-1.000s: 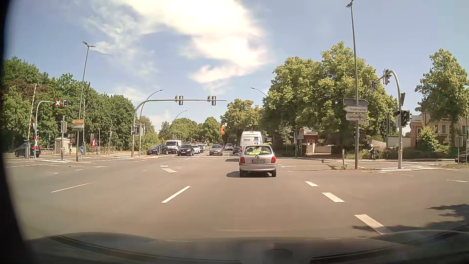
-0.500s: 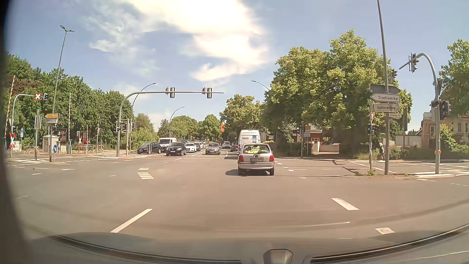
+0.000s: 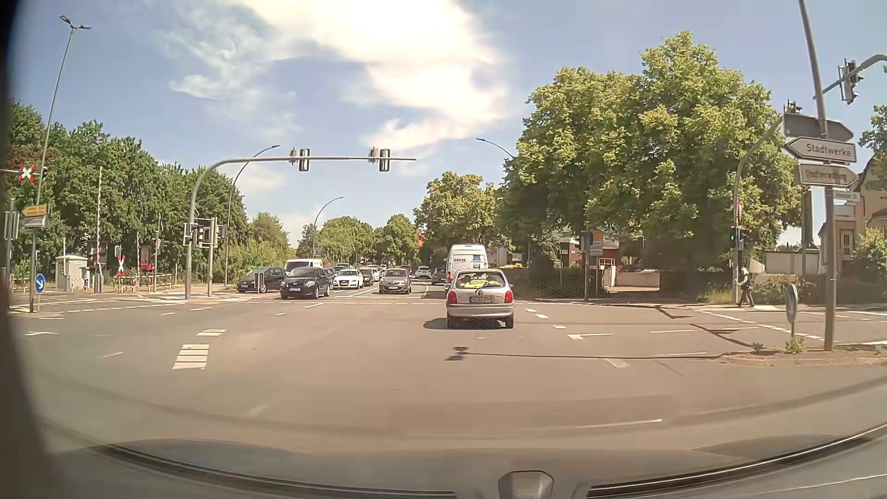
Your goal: Follow the waypoints while adhering to traffic rules and regulations
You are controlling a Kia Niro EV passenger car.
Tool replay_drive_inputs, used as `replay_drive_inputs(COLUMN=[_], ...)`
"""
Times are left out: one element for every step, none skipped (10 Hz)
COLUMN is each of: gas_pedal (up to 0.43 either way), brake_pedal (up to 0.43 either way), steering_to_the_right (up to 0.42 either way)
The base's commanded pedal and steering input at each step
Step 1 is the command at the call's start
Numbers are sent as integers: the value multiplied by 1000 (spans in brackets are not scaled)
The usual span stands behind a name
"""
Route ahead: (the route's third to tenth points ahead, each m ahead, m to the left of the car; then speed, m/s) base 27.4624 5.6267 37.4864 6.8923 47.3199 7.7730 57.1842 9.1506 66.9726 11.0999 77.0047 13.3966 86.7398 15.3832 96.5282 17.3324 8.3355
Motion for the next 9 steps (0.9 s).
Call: replay_drive_inputs(gas_pedal=[169,169,169,169,169,169,169,169,169], brake_pedal=[6,6,6,6,6,6,6,6,6], steering_to_the_right=[0,-1,-1,-1,-2,-3,-3,-3,-4])
